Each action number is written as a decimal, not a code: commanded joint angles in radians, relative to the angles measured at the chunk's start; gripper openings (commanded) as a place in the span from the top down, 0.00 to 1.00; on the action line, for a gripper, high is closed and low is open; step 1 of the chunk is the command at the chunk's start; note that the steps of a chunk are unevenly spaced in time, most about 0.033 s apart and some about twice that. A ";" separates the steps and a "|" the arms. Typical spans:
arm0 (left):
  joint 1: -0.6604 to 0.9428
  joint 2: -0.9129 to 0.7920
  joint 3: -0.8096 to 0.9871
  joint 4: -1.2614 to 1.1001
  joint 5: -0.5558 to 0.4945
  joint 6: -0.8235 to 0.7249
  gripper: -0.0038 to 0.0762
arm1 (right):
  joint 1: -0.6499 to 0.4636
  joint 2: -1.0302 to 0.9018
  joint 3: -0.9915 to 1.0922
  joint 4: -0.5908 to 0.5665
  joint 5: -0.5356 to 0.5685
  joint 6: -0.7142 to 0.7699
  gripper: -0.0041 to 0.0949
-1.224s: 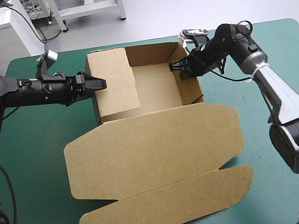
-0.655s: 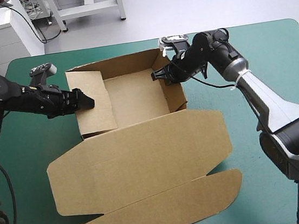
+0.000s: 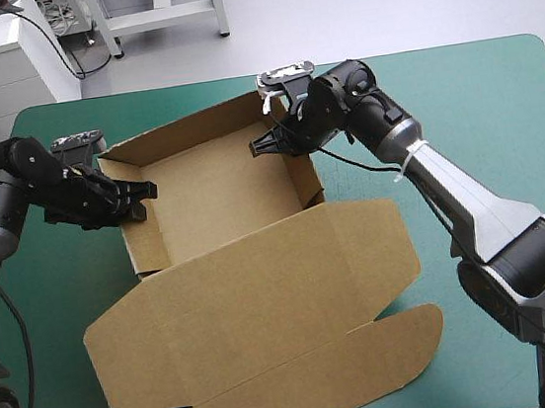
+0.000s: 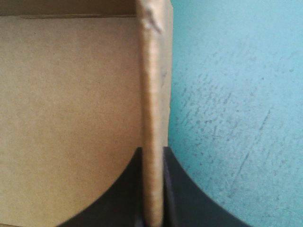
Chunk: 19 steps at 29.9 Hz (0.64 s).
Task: Fold the box
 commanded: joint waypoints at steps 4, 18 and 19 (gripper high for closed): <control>-0.087 -0.039 -0.026 -0.052 -0.069 -0.090 0.96 | 0.021 -0.063 -0.040 0.109 -0.057 0.041 0.97; -0.109 0.021 -0.119 -0.048 -0.126 -0.160 0.96 | -0.049 -0.064 -0.038 0.021 0.141 0.060 0.97; -0.109 0.040 -0.145 -0.050 -0.113 -0.160 0.96 | -0.058 -0.064 -0.038 0.023 0.141 0.060 0.97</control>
